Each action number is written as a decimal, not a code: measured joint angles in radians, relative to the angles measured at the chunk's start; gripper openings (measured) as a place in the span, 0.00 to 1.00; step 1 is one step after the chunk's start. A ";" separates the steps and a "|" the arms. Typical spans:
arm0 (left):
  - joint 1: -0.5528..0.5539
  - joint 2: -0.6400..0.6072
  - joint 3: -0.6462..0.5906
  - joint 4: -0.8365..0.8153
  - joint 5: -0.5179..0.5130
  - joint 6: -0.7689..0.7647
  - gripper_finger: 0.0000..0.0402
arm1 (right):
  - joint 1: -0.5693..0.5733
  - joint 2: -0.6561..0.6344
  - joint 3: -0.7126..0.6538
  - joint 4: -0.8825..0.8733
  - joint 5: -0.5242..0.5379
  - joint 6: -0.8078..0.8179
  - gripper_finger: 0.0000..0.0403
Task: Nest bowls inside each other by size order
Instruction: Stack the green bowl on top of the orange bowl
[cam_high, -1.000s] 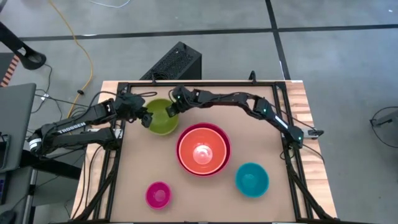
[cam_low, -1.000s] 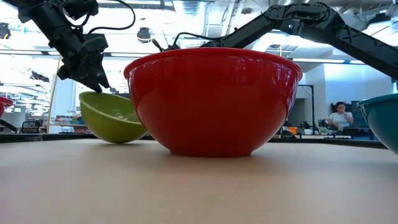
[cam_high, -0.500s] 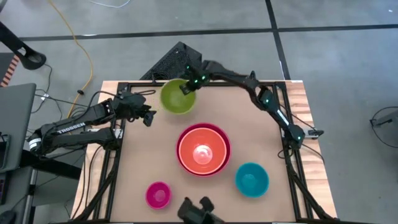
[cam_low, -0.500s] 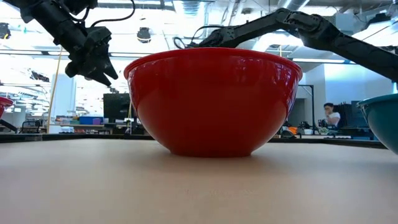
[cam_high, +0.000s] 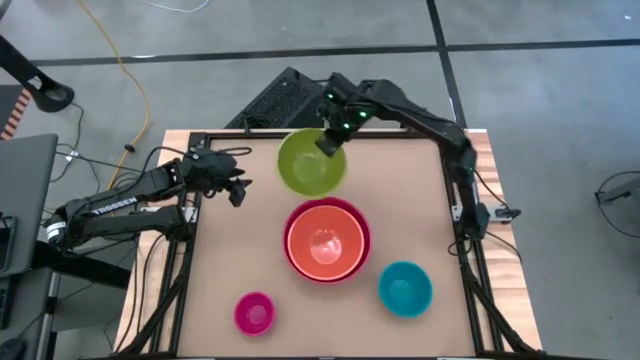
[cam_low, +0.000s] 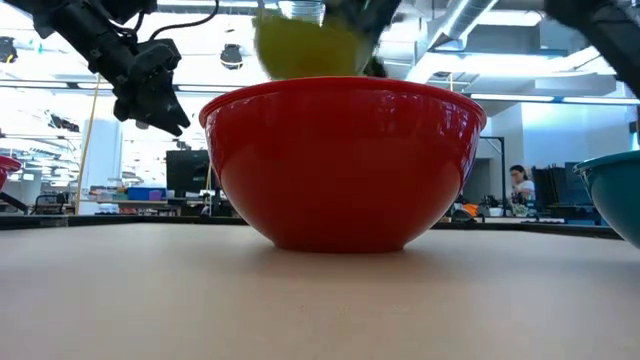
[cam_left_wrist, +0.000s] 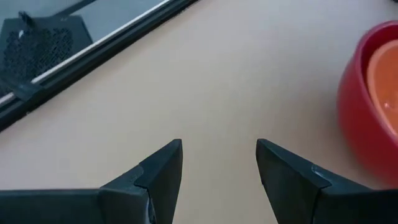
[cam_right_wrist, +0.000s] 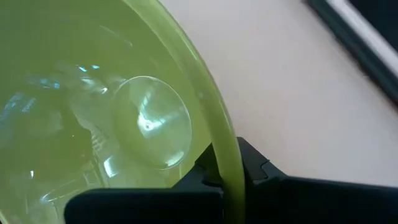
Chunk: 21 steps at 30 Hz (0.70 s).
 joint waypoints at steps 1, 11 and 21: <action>0.000 0.001 -0.001 0.000 0.007 0.015 0.48 | 0.026 -0.023 0.001 -0.024 0.000 0.008 0.04; 0.000 0.000 -0.002 -0.004 0.086 0.005 0.48 | 0.339 -0.324 -0.381 0.094 0.073 0.163 0.04; -0.013 0.000 -0.002 0.002 0.103 -0.348 0.48 | 0.469 -0.560 -0.968 0.738 0.101 0.332 0.04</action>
